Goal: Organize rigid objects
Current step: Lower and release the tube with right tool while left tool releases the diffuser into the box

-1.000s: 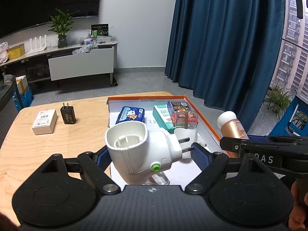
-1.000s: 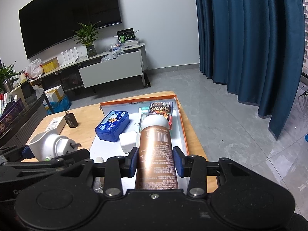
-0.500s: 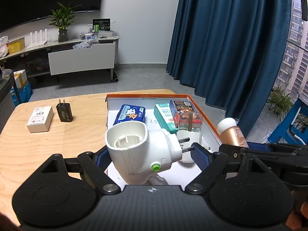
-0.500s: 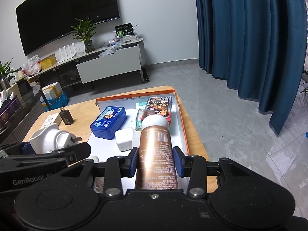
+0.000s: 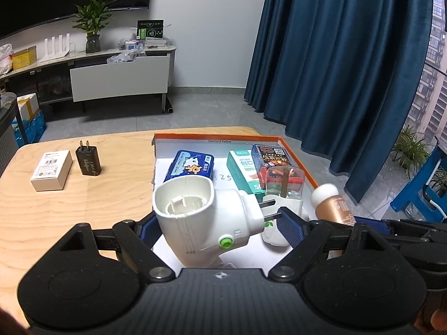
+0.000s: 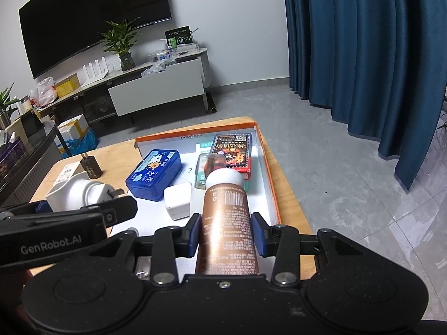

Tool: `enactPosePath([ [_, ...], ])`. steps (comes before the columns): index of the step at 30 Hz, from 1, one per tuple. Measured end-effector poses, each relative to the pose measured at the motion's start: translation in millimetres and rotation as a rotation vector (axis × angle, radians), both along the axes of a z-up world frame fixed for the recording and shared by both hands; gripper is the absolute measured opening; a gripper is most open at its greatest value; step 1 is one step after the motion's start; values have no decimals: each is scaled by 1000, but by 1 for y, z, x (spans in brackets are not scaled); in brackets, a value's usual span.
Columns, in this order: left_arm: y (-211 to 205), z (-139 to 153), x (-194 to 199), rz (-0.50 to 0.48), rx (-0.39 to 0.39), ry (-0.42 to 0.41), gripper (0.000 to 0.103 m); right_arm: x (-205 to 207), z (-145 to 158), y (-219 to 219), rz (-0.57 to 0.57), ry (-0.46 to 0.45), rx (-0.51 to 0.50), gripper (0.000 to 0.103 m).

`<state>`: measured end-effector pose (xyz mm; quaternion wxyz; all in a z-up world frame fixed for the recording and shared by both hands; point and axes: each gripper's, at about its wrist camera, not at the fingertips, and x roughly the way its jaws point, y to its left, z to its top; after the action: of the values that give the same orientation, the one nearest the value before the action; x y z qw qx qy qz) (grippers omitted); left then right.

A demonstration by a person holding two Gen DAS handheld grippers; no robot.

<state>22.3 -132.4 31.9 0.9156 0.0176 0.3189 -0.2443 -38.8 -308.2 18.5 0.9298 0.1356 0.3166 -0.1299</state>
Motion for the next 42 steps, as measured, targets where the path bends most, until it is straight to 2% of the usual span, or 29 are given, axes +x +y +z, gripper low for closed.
enactPosePath([
  [1, -1, 0, 1, -1, 0, 1, 87, 0, 0, -1, -2, 0, -3, 48],
  [3, -3, 0, 3, -4, 1, 2, 87, -1, 2, -3, -4, -7, -6, 30],
  [4, -4, -1, 3, -4, 2, 2, 87, 1, 3, -3, -7, -8, -4, 25],
  [13, -14, -7, 13, -16, 2, 33, 87, 0, 2, -11, -52, -9, -17, 28],
  [16, -18, -8, 14, -22, 3, 36, 87, -4, 6, -12, -69, -37, -31, 34],
  [19, -21, -9, 13, -30, 9, 35, 87, -5, 10, -15, -87, -48, -41, 34],
  [23, -26, -12, 17, -23, 28, 40, 87, -5, 12, -15, -86, -50, -46, 49],
  [27, -27, -9, 22, -2, 36, 33, 88, -6, 15, -11, -73, -53, -65, 55],
  [29, -25, -4, 23, -3, 29, 26, 91, -6, 17, -9, -69, -59, -71, 66],
  [36, -12, 5, 22, 31, 28, 13, 91, -2, 24, 5, -35, -68, -77, 70],
  [42, 16, 8, 28, 79, 30, 12, 92, 12, 26, 23, 29, -61, -68, 77],
])
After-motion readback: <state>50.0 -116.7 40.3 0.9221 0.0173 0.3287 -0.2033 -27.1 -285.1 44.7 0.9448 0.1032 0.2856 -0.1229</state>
